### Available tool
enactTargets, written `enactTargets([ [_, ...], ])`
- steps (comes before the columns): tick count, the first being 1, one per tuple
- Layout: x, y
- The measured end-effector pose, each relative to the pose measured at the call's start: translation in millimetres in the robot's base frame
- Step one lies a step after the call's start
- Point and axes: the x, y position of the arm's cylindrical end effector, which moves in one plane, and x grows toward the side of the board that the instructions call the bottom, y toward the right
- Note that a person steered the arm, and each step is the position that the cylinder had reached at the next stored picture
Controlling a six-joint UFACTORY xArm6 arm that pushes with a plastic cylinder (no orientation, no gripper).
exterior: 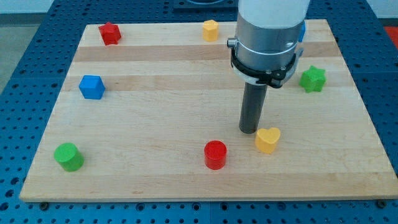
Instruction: Move the heart towards the bottom right of the boards
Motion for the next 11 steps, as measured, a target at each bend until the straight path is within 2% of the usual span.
enactTargets([
  [2,23,3],
  [5,36,41],
  [8,79,38],
  [11,89,42],
])
